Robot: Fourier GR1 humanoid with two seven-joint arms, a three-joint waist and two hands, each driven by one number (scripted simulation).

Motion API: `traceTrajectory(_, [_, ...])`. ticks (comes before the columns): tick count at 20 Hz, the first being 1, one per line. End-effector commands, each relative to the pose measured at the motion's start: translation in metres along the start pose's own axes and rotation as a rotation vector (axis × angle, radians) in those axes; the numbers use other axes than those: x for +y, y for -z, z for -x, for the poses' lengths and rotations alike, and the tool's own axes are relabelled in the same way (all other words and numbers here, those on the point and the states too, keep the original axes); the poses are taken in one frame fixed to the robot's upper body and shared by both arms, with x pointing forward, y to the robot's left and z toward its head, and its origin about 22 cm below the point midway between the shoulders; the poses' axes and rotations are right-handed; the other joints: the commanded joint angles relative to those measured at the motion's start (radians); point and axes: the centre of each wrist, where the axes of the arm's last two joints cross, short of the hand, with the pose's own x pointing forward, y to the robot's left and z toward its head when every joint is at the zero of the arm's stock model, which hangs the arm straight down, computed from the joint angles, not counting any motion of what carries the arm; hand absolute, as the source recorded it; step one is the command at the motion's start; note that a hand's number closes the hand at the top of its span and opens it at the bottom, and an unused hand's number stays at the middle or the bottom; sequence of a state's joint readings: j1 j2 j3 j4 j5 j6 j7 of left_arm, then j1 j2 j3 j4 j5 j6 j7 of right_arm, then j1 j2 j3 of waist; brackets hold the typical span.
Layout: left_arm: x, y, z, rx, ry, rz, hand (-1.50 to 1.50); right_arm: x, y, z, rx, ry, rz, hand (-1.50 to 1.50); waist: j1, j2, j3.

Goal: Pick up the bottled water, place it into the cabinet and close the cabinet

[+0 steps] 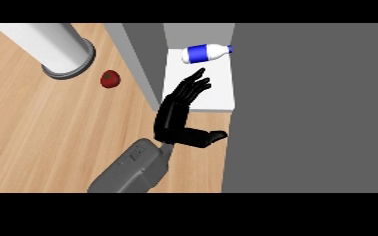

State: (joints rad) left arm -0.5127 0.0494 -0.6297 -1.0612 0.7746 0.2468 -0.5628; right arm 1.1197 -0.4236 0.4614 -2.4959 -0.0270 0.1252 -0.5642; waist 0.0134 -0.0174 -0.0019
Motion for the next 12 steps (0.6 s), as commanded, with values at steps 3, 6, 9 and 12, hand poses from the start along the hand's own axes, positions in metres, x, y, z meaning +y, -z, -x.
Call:
traceTrajectory(3, [0.027, -0.079, -0.008, 0.014, 0.022, -0.071, -1.5, 0.005, 0.014, -0.033, -0.035, -0.095, -0.004, -1.5, 0.022, 0.003, 0.0])
traceTrajectory(6, [0.053, -0.115, -0.021, -0.014, 0.012, -0.109, -1.5, 0.003, 0.012, -0.028, -0.017, -0.094, -0.113, -1.5, 0.036, 0.003, -0.001])
traceTrajectory(9, [0.058, -0.131, -0.033, -0.029, -0.014, -0.078, -1.5, 0.003, 0.012, -0.03, 0.029, -0.08, -0.311, 1.5, 0.043, -0.001, -0.003])
traceTrajectory(12, [0.081, -0.148, -0.047, -0.032, 0.018, -0.047, -1.5, -0.005, 0.02, -0.027, -0.006, -0.157, -0.468, 1.5, 0.043, 0.0, -0.004])
